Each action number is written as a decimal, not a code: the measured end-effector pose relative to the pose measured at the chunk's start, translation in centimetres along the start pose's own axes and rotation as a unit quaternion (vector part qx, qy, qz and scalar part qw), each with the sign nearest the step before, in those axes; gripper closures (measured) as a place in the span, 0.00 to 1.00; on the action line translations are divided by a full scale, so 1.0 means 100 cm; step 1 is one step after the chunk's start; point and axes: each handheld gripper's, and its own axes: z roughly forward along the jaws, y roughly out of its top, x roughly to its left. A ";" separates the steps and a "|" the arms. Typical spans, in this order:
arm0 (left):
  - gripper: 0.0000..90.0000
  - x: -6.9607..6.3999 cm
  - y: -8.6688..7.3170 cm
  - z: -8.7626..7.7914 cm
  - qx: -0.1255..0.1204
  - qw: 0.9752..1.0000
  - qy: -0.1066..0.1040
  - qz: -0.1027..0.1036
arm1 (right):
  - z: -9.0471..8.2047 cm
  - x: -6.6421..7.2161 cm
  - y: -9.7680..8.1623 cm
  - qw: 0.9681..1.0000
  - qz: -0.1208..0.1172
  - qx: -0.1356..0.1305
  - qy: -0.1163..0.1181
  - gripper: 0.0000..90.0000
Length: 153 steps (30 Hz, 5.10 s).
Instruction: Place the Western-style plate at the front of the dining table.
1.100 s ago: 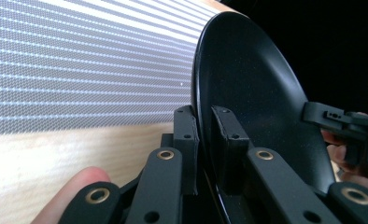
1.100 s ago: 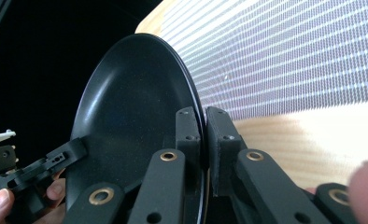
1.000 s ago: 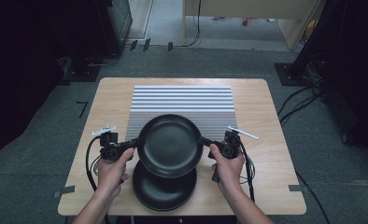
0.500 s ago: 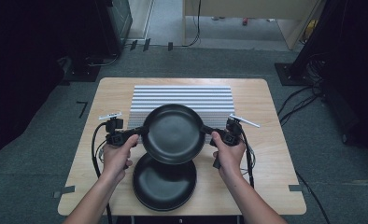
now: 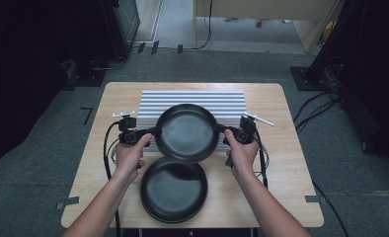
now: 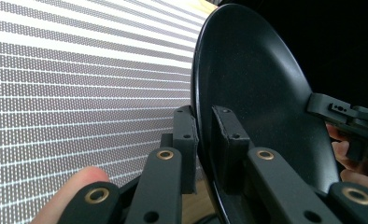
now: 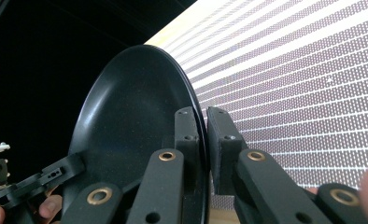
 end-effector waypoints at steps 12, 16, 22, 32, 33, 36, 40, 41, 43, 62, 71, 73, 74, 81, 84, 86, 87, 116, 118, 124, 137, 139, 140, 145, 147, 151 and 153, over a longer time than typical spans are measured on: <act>0.90 0.012 0.009 0.019 0.009 1.000 0.005 -0.006 | 0.020 -0.011 0.011 1.000 0.009 0.005 -0.012 0.92; 0.90 0.015 0.012 0.023 0.009 1.000 0.006 -0.006 | 0.026 -0.015 0.014 1.000 0.016 0.007 -0.012 0.92; 0.90 0.020 0.017 0.030 0.008 1.000 0.007 -0.015 | 0.034 -0.017 0.020 1.000 0.020 0.004 -0.013 0.92; 0.89 0.030 0.025 0.045 0.013 0.999 0.008 -0.031 | 0.051 -0.019 0.036 0.999 0.024 -0.005 -0.024 0.92; 0.89 0.032 0.027 0.048 0.013 0.999 0.009 -0.036 | 0.052 -0.020 0.037 0.999 0.026 -0.007 -0.024 0.92; 0.89 0.033 0.028 0.051 0.014 0.999 0.011 -0.037 | 0.056 -0.021 0.042 0.999 0.027 -0.009 -0.025 0.91; 0.89 0.035 0.033 0.059 0.012 0.999 0.012 -0.040 | 0.062 -0.024 0.049 0.999 0.032 -0.008 -0.028 0.91; 0.89 0.035 0.033 0.059 0.012 0.999 0.012 -0.040 | 0.063 -0.024 0.050 0.999 0.033 -0.008 -0.027 0.91; 0.89 0.037 0.035 0.061 0.012 0.999 0.012 -0.041 | 0.065 -0.025 0.052 0.999 0.032 -0.008 -0.029 0.91; 0.90 0.054 0.054 0.090 0.025 0.996 0.051 -0.067 | 0.102 -0.043 0.057 0.996 0.066 -0.012 -0.051 0.91; 0.90 0.057 0.055 0.108 0.033 0.994 0.057 -0.083 | 0.106 -0.054 0.060 0.995 0.084 -0.013 -0.054 0.91; 0.90 0.055 0.055 0.113 0.039 0.994 0.062 -0.081 | 0.107 -0.059 0.061 0.994 0.084 -0.013 -0.063 0.91; 0.89 0.055 0.055 0.113 0.039 0.994 0.062 -0.081 | 0.106 -0.060 0.061 0.994 0.085 -0.012 -0.064 0.91; 0.88 0.056 0.052 0.123 0.051 0.993 0.071 -0.083 | 0.107 -0.065 0.063 0.994 0.085 -0.010 -0.068 0.91; 0.88 0.054 0.051 0.125 0.054 0.992 0.075 -0.081 | 0.108 -0.068 0.064 0.994 0.084 -0.013 -0.066 0.90; 0.88 0.055 0.051 0.125 0.055 0.993 0.073 -0.081 | 0.107 -0.068 0.064 0.994 0.083 -0.012 -0.063 0.90; 0.88 0.056 0.051 0.125 0.054 0.993 0.071 -0.082 | 0.107 -0.069 0.064 0.995 0.081 -0.012 -0.060 0.90; 0.42 0.051 0.048 0.086 0.011 0.997 0.076 0.028 | 0.080 -0.037 0.063 0.984 -0.134 -0.049 -0.108 0.61; 0.35 0.049 0.047 0.081 0.012 0.997 0.075 0.029 | 0.076 -0.034 0.062 0.980 -0.156 -0.038 -0.121 0.53; 0.25 0.040 0.040 0.067 0.016 0.996 0.073 0.052 | 0.060 -0.035 0.060 0.978 -0.166 -0.029 -0.125 0.41; 0.18 0.039 0.022 0.020 -0.007 0.996 0.063 0.063 | 0.024 -0.047 0.039 0.968 -0.208 -0.013 -0.138 0.38; 0.17 0.039 0.019 0.016 -0.007 0.995 0.066 0.069 | 0.016 -0.047 0.036 0.968 -0.214 -0.013 -0.133 0.37; 0.17 0.039 0.019 0.016 -0.007 0.995 0.066 0.069 | 0.014 -0.047 0.035 0.968 -0.213 -0.014 -0.132 0.37; 0.16 0.040 0.005 -0.001 -0.008 0.995 0.067 0.074 | -0.004 -0.050 0.030 0.969 -0.214 -0.019 -0.124 0.37; 0.15 0.041 -0.001 -0.008 -0.008 0.995 0.067 0.076 | -0.010 -0.051 0.028 0.968 -0.217 -0.019 -0.125 0.37; 0.15 0.042 -0.009 -0.021 -0.011 0.995 0.065 0.075 | -0.025 -0.051 0.024 0.967 -0.221 -0.017 -0.122 0.37; 0.15 0.043 -0.012 -0.028 -0.013 0.995 0.064 0.075 | -0.032 -0.051 0.022 0.967 -0.223 -0.016 -0.121 0.36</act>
